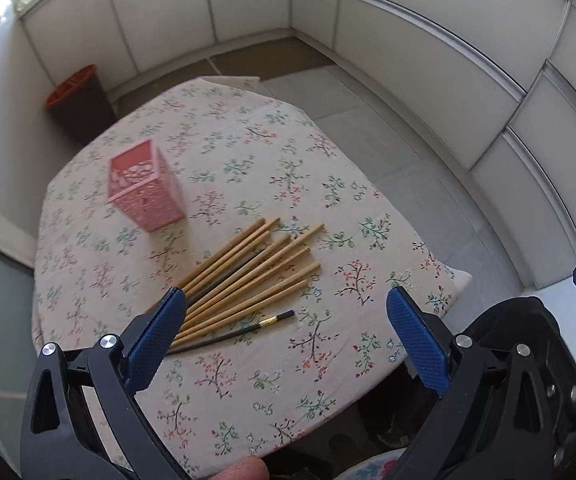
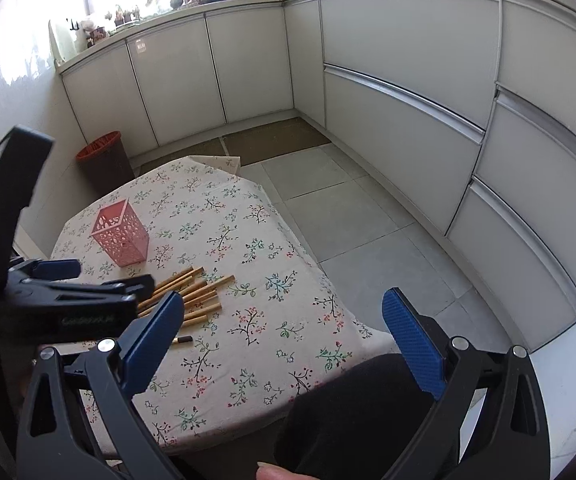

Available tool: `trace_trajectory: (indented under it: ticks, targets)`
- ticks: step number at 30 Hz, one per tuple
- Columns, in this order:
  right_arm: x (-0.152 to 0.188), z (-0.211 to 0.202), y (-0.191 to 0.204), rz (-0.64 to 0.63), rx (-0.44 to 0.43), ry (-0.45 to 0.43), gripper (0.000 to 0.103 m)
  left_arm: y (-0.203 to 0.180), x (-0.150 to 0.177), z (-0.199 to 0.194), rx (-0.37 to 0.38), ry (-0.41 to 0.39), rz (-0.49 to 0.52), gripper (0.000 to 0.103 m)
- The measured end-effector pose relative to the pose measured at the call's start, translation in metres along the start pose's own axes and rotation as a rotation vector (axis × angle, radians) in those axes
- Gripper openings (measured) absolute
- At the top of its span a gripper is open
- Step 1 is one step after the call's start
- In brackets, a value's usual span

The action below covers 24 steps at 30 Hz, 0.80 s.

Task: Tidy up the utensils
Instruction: 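Lower the left tool onto the chopstick pile and close on one chopstick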

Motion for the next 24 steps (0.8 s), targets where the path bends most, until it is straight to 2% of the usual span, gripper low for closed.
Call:
trace_trajectory:
  ticks: [3, 6, 8, 11, 13, 14, 15, 19, 21, 24]
  targets:
    - [-0.009, 0.021, -0.003, -0.013, -0.030, 0.022, 0.096, -0.003, -0.022, 0.045, 0.100, 0.155, 0.000, 0.096]
    - [-0.013, 0.047, -0.004, -0.054, -0.066, 0.064, 0.096, 0.006, -0.040, 0.080, 0.134, 0.240, -0.048, 0.096]
    - [-0.014, 0.064, -0.006, -0.067, -0.083, 0.093, 0.096, 0.015, -0.050, 0.098, 0.123, 0.274, -0.067, 0.095]
    - [-0.010, 0.086, -0.005, -0.081, -0.131, 0.145, 0.096, 0.025, -0.057, 0.119, 0.094, 0.316, -0.056, 0.086]
    - [-0.006, 0.098, -0.006, -0.080, -0.148, 0.175, 0.096, 0.031, -0.058, 0.133, 0.072, 0.349, -0.047, 0.073]
    - [-0.003, 0.102, -0.006, -0.075, -0.152, 0.188, 0.096, 0.034, -0.057, 0.138, 0.062, 0.367, -0.039, 0.062]
    - [-0.001, 0.106, -0.008, -0.070, -0.156, 0.201, 0.096, 0.035, -0.056, 0.143, 0.048, 0.378, -0.028, 0.058]
    - [0.002, 0.111, -0.007, -0.059, -0.172, 0.218, 0.096, 0.044, -0.057, 0.152, -0.010, 0.369, -0.019, 0.051]
    - [0.003, 0.112, -0.008, -0.057, -0.168, 0.224, 0.096, 0.050, -0.059, 0.153, -0.051, 0.355, -0.006, 0.043]
    - [0.003, 0.114, -0.009, -0.047, -0.170, 0.230, 0.096, 0.054, -0.059, 0.157, -0.085, 0.366, 0.028, 0.039]
Point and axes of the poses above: each gripper's, at about its wrist camera, not at the fingertips, and z roughly the way its jaws point, y to its left, x to its underside, the point moved 9 cm from there along z, roughly the way its jaws point, and after that the axes turned 6 degrees about y, right-handed, at the moved point
